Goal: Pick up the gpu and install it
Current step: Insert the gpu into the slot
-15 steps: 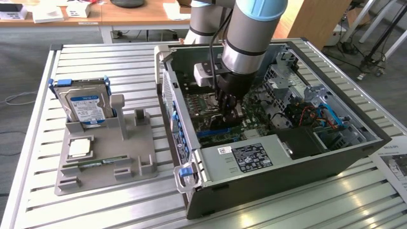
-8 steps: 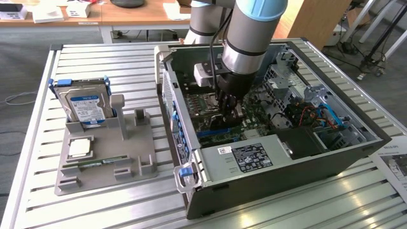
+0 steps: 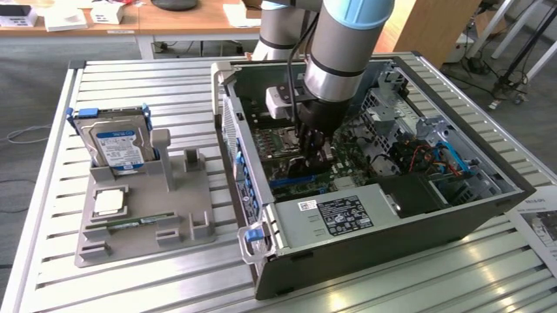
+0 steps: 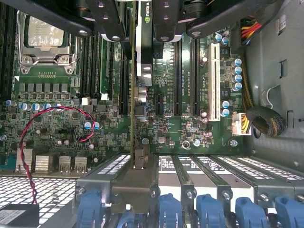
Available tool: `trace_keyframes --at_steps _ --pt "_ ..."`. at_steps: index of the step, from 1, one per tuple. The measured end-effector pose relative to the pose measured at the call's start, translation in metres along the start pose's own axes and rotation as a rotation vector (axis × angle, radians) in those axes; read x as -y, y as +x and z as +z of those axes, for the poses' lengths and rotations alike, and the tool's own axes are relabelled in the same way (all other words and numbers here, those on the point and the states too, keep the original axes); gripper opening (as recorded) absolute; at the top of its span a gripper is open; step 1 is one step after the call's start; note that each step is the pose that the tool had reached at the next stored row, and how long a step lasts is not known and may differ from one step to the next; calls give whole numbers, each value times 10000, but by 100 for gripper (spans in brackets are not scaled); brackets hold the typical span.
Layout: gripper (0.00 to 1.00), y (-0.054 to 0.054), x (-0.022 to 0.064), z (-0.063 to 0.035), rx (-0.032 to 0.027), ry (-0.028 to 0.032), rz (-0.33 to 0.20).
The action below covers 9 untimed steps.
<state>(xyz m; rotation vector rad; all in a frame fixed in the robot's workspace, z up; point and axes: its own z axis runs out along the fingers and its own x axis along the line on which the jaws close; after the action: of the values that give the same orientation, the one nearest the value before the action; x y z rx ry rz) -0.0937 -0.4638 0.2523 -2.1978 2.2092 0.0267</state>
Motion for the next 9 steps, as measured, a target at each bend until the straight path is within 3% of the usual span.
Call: trace_keyframes --at_steps 7,9 --pt "27 0 2 9 -2 -5 1" --pt "27 0 11 10 1 -44 1"
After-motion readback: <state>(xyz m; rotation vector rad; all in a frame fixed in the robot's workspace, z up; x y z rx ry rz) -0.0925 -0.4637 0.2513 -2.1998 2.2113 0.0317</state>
